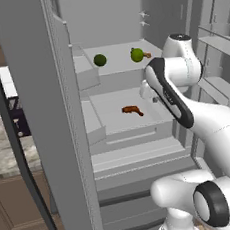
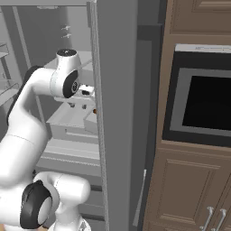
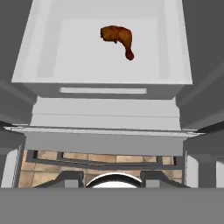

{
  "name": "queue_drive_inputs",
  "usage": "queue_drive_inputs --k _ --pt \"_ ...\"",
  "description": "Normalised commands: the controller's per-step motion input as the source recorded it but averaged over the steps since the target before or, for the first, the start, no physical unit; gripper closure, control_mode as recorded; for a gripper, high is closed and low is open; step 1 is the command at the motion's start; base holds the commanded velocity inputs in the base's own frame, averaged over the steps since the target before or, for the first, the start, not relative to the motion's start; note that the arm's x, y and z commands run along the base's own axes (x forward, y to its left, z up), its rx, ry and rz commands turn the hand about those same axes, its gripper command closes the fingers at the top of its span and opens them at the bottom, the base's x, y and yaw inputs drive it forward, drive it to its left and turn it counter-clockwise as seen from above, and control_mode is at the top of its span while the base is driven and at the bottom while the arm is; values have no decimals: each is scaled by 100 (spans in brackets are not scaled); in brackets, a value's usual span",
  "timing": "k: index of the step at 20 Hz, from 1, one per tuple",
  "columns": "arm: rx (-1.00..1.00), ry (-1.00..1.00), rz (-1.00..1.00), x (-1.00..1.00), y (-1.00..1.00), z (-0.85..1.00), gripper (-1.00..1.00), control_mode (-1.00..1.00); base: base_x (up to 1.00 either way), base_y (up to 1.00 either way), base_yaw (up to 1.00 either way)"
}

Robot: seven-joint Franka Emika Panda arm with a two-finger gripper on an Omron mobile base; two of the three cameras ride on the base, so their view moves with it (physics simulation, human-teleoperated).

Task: Place one lime and one chicken drumstick in each tupperware on the nearby counter, to pack two identical lunches.

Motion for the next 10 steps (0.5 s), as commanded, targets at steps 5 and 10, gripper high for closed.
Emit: queue_drive_inputs --k 5,10 --pt "0 -14 0 -8 1 3 -100 -100 0 0 0" --pt "0 -36 0 -8 0 39 -100 -100 0 0 0"
